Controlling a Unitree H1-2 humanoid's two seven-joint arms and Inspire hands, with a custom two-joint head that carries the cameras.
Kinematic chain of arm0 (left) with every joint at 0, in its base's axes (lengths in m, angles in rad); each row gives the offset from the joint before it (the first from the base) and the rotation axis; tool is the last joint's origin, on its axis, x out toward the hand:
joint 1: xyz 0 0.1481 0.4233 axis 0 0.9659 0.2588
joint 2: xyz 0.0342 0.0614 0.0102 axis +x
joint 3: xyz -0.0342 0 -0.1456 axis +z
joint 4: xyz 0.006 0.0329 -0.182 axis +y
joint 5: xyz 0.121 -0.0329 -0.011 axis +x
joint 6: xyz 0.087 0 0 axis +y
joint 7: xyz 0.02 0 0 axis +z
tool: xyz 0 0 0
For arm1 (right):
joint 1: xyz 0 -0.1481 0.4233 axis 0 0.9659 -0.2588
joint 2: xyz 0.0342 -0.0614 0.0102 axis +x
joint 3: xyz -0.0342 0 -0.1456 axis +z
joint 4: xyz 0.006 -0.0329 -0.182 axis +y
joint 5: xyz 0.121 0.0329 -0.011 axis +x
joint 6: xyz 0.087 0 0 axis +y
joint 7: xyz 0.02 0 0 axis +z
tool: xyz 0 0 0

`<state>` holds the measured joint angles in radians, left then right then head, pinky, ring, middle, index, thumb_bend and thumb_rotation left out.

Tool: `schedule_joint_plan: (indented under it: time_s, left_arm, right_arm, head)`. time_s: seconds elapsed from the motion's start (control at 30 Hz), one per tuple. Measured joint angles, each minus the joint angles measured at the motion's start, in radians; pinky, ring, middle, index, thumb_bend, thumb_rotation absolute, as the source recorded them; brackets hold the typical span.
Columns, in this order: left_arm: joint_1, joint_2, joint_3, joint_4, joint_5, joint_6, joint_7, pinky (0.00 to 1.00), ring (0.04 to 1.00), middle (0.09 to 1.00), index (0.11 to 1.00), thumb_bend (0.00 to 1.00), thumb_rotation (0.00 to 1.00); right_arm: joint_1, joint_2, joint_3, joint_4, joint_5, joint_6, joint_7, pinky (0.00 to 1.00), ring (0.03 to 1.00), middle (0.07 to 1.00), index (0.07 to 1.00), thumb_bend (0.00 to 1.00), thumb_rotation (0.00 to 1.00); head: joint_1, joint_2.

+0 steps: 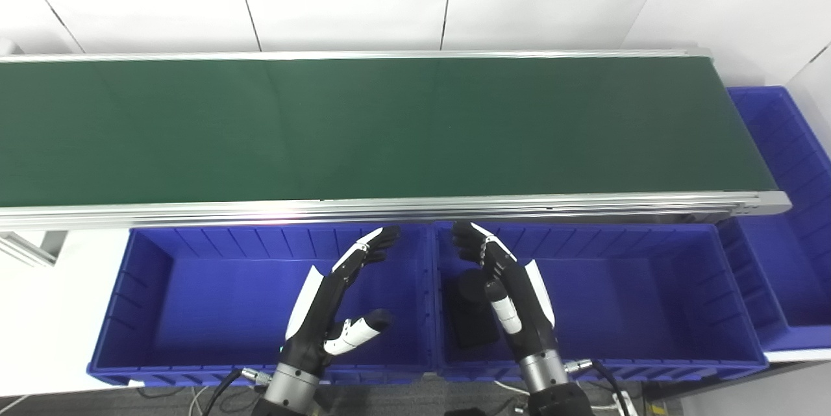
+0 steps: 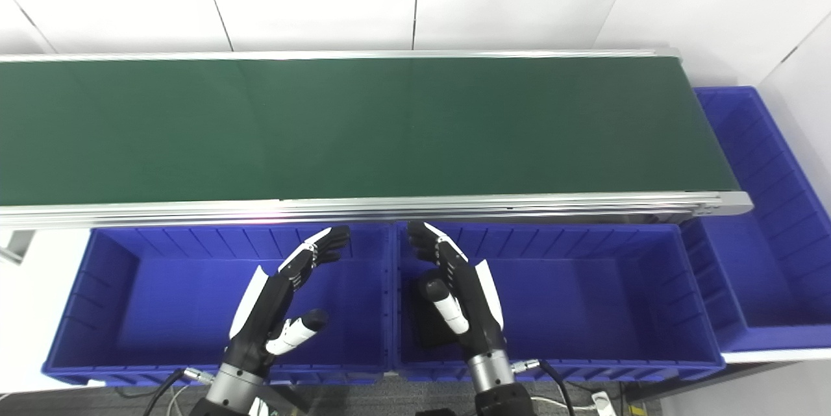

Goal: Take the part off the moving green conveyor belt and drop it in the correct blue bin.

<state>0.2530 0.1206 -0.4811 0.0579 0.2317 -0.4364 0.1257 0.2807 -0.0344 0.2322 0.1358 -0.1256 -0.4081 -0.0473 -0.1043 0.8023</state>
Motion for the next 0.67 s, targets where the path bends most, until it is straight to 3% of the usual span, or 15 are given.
schedule_joint_plan:
  time_s: [0.1,0.37,0.67]
  left_arm:
    - [-0.005,0.005,-0.009,0.009,0.0,0.0,0.011,0.8,0.851,0.862,0.852,0.81,0.91]
    - [-0.017,0.009,-0.043,0.036,-0.001,0.0,0.027,0.8,0.852,0.862,0.851,0.81,0.88]
    - [-0.025,0.025,-0.079,0.068,0.018,0.0,0.059,0.82,0.856,0.869,0.856,0.82,0.88]
  right_arm:
    - [0.0,0.0,0.001,0.005,-0.004,-0.001,-0.005,0.81,0.843,0.839,0.824,0.87,1.0]
    - [0.002,0.0,0.003,0.025,-0.006,-0.003,-0.015,0.83,0.848,0.839,0.825,0.87,1.0]
    - [0.009,-0.013,0.012,0.036,-0.005,-0.006,-0.02,0.82,0.844,0.839,0.834,0.85,1.0]
  head:
    - [0.005,-0.011]
    - [0.017,-0.084]
    - [0.025,-0.098]
